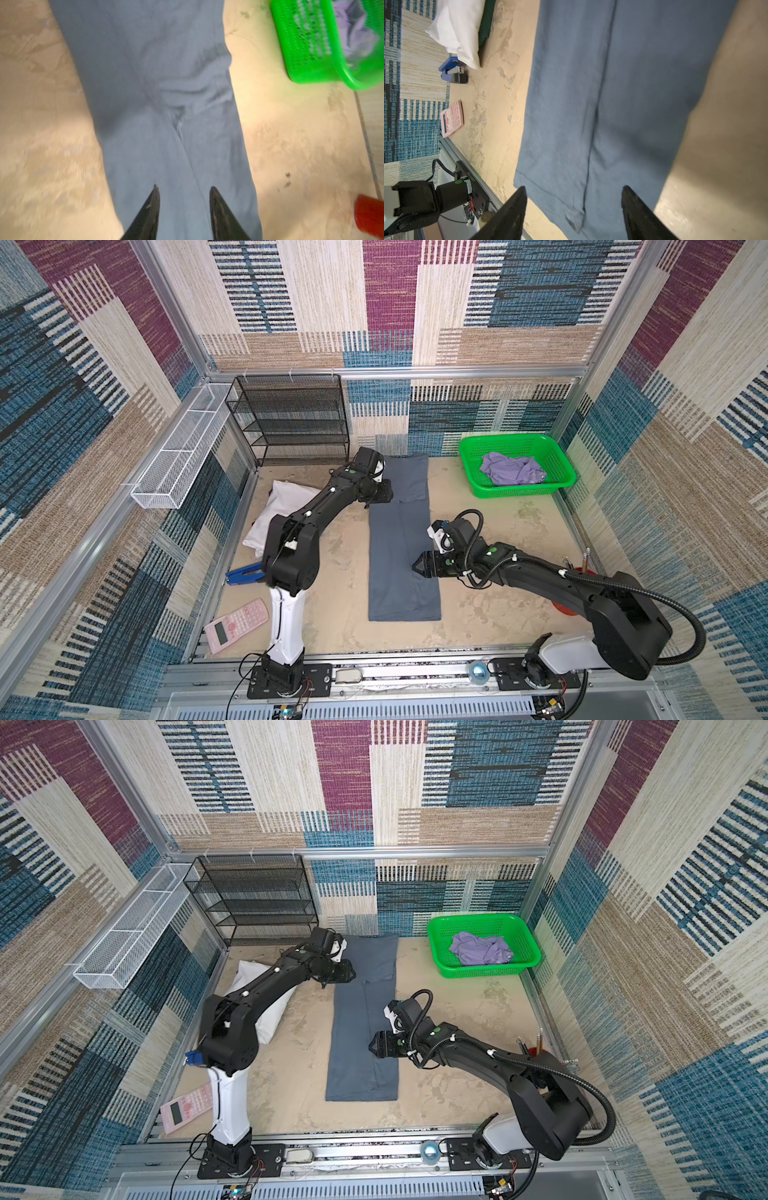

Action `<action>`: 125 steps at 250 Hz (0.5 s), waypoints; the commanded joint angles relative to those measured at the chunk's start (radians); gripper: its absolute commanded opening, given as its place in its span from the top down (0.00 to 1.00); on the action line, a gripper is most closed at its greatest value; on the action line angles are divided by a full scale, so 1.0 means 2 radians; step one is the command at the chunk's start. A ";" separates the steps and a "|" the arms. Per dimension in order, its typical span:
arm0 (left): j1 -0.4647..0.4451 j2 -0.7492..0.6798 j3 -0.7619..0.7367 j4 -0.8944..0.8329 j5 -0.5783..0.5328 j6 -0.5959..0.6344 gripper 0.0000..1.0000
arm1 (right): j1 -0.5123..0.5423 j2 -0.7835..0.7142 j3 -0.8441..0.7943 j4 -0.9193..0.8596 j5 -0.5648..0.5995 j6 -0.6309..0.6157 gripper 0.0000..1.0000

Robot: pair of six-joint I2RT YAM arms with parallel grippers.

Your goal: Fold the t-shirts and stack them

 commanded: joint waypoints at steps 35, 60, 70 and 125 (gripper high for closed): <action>-0.067 -0.228 -0.303 0.012 0.005 -0.056 0.63 | 0.012 -0.113 -0.100 -0.071 -0.003 0.051 0.42; -0.120 -0.285 -0.385 0.003 -0.009 -0.090 0.64 | 0.020 -0.147 -0.132 -0.075 -0.016 0.060 0.47; -0.137 -0.304 -0.409 -0.002 -0.020 -0.105 0.64 | 0.025 -0.156 -0.143 -0.074 -0.012 0.066 0.48; -0.171 -0.393 -0.516 0.035 -0.030 -0.162 0.62 | 0.037 -0.164 -0.182 -0.011 -0.025 0.074 0.52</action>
